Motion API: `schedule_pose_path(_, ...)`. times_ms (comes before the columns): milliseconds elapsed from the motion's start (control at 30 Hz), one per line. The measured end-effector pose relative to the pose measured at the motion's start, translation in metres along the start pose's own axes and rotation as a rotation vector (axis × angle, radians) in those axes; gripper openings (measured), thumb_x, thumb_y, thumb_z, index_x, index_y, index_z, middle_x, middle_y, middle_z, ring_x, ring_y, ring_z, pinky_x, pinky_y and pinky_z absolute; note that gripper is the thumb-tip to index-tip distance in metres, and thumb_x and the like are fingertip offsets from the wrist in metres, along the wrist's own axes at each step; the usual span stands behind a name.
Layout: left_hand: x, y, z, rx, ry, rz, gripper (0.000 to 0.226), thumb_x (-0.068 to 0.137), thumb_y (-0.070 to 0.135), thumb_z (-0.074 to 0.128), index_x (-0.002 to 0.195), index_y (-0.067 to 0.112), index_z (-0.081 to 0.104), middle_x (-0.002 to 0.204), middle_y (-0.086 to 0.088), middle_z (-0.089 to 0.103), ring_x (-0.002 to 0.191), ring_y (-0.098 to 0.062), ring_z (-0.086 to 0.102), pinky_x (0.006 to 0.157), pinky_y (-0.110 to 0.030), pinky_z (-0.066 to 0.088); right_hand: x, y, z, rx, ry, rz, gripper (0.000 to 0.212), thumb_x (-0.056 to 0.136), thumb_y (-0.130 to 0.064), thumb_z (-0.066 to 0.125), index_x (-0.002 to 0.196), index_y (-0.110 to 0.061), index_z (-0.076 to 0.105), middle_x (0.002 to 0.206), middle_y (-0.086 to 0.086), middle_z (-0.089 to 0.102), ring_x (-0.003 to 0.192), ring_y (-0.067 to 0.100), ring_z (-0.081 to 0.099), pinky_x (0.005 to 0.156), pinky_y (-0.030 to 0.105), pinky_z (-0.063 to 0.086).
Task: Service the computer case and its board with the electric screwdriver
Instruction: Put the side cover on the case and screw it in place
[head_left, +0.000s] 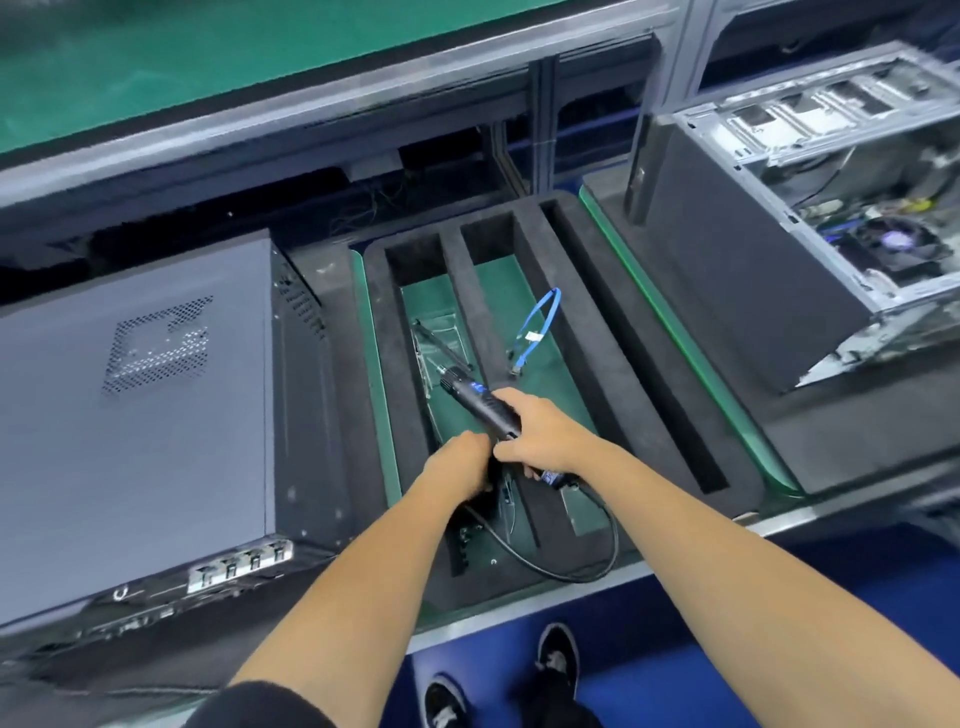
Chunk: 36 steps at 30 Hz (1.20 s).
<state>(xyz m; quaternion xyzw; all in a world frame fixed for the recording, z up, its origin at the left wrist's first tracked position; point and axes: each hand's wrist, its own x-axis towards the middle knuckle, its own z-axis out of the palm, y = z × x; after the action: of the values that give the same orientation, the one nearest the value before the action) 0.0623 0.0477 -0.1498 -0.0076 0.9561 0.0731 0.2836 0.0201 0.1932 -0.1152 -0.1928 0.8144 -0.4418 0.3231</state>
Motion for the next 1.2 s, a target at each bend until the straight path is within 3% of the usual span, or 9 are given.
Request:
schedule_pose_path(100, -0.011, 0.004, 0.008, 0.194, -0.092, 0.064, 0.049, 0.072, 0.031, 0.079, 0.111, 0.011, 0.059, 0.108, -0.011, 0.063, 0.100, -0.031, 0.062, 0.077, -0.034, 0.048, 0.002, -0.001, -0.004, 0.060, -0.031, 0.021, 0.057, 0.078, -0.008, 0.067, 0.128, -0.021, 0.044, 0.086, 0.014, 0.059, 0.040, 0.019, 0.055, 0.040, 0.029, 0.047)
schedule_pose_path(200, -0.016, 0.009, 0.013, 0.293, -0.158, 0.080, 0.052, 0.065, 0.031, 0.085, 0.105, 0.009, 0.062, 0.105, -0.009, 0.065, 0.096, -0.030, 0.064, 0.067, -0.031, 0.043, 0.003, -0.002, -0.006, 0.067, -0.055, 0.033, 0.052, 0.078, -0.005, 0.065, 0.124, -0.020, 0.045, 0.082, 0.013, 0.056, 0.041, 0.022, 0.055, 0.040, 0.029, 0.045)
schedule_pose_path(333, -0.021, 0.012, 0.016, 0.401, -0.109, 0.158, 0.025, 0.085, 0.007, 0.060, 0.110, 0.004, 0.059, 0.111, -0.012, 0.064, 0.101, -0.033, 0.063, 0.075, -0.037, 0.048, 0.003, -0.006, -0.006, 0.015, -0.085, 0.038, 0.050, 0.078, -0.006, 0.065, 0.124, -0.017, 0.046, 0.080, 0.011, 0.055, 0.040, 0.021, 0.053, 0.039, 0.027, 0.044)
schedule_pose_path(400, -0.021, 0.013, 0.019, 0.454, -0.114, 0.211, 0.026, 0.089, 0.001, 0.049, 0.113, 0.002, 0.057, 0.115, -0.014, 0.062, 0.105, -0.033, 0.061, 0.081, -0.040, 0.049, 0.003, -0.008, -0.006, 0.003, -0.103, 0.044, 0.049, 0.079, -0.006, 0.065, 0.123, -0.017, 0.046, 0.083, 0.013, 0.055, 0.040, 0.021, 0.053, 0.040, 0.027, 0.045)
schedule_pose_path(600, -0.022, 0.011, 0.019, 0.404, -0.118, 0.222, 0.026, 0.086, 0.006, 0.052, 0.111, 0.003, 0.057, 0.113, -0.013, 0.060, 0.102, -0.033, 0.061, 0.078, -0.040, 0.049, 0.003, -0.012, -0.006, -0.015, -0.119, 0.063, 0.050, 0.079, -0.006, 0.066, 0.123, -0.016, 0.046, 0.085, 0.013, 0.054, 0.040, 0.018, 0.052, 0.040, 0.027, 0.045)
schedule_pose_path(767, -0.020, 0.004, -0.011, -0.238, 0.068, 0.036, 0.006, 0.079, 0.005, 0.052, 0.080, 0.008, 0.057, 0.088, -0.015, 0.061, 0.084, -0.033, 0.061, 0.066, -0.031, 0.045, -0.003, -0.016, -0.006, 0.101, -0.103, 0.101, 0.049, 0.078, -0.005, 0.070, 0.121, -0.011, 0.048, 0.078, 0.010, 0.053, 0.038, 0.020, 0.050, 0.038, 0.026, 0.043)
schedule_pose_path(867, -0.022, -0.012, -0.044, -0.618, 0.291, -0.104, 0.021, 0.072, 0.001, 0.065, 0.060, 0.014, 0.054, 0.070, -0.003, 0.061, 0.068, -0.018, 0.059, 0.063, -0.024, 0.045, -0.008, -0.022, -0.009, 0.267, -0.059, 0.126, 0.043, 0.085, -0.007, 0.070, 0.122, -0.010, 0.050, 0.077, 0.010, 0.052, 0.039, 0.021, 0.050, 0.038, 0.026, 0.042)
schedule_pose_path(1000, -0.041, -0.034, -0.091, -1.370, 0.457, -0.180, 0.014, 0.081, -0.007, 0.064, 0.072, 0.004, 0.061, 0.067, -0.011, 0.062, 0.049, -0.012, 0.060, 0.050, -0.019, 0.049, -0.022, -0.043, -0.013, 0.500, -0.026, 0.100, 0.031, 0.095, -0.014, 0.061, 0.123, -0.009, 0.051, 0.082, 0.013, 0.053, 0.048, 0.026, 0.055, 0.043, 0.029, 0.048)
schedule_pose_path(1200, -0.077, -0.058, -0.133, -1.689, 0.652, -0.163, 0.013, 0.088, 0.002, 0.061, 0.076, 0.005, 0.065, 0.067, -0.004, 0.060, 0.051, -0.009, 0.052, 0.051, -0.016, 0.047, -0.059, -0.105, 0.012, 0.538, -0.066, 0.006, 0.028, 0.095, -0.015, 0.061, 0.120, -0.023, 0.051, 0.094, 0.015, 0.049, 0.055, 0.028, 0.061, 0.054, 0.033, 0.055)
